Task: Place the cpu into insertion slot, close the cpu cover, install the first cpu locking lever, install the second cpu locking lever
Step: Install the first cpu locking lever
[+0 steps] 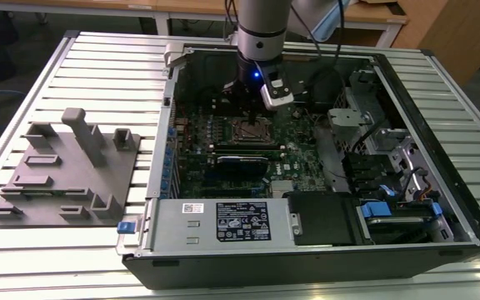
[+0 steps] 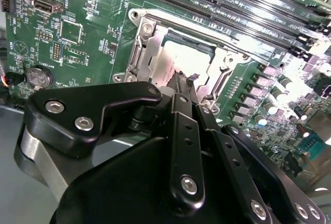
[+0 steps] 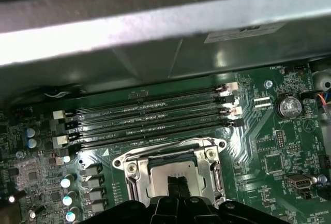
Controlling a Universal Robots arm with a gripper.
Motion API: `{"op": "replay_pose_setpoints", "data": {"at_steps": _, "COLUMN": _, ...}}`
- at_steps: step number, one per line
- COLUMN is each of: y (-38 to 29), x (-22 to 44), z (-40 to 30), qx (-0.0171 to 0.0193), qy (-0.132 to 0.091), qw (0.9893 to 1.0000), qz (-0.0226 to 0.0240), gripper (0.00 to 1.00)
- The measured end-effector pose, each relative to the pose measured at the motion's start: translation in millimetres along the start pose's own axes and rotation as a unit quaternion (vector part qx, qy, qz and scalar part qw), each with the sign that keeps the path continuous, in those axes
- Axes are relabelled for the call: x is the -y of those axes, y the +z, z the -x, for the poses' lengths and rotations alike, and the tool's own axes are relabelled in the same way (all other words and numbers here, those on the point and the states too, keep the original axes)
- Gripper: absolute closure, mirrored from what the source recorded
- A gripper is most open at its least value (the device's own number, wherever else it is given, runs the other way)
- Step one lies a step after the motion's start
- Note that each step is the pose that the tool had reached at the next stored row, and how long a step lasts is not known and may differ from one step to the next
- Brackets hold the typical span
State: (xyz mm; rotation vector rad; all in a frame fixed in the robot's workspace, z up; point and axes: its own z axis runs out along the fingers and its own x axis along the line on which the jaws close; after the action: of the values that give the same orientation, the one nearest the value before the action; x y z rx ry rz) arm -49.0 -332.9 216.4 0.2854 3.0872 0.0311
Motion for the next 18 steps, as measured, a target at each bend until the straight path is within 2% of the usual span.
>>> {"op": "replay_pose_setpoints", "data": {"at_steps": 5, "y": -4.4, "x": -0.2, "z": 0.4, "qx": 0.0000, "qy": 0.000, "qw": 1.0000, "qz": 0.0000, "gripper": 0.90}}
{"op": "replay_pose_setpoints", "data": {"at_steps": 18, "y": -4.6, "x": 6.5, "z": 2.0, "qx": 0.0000, "qy": 0.000, "qw": 1.0000, "qz": 0.0000, "gripper": 0.90}}
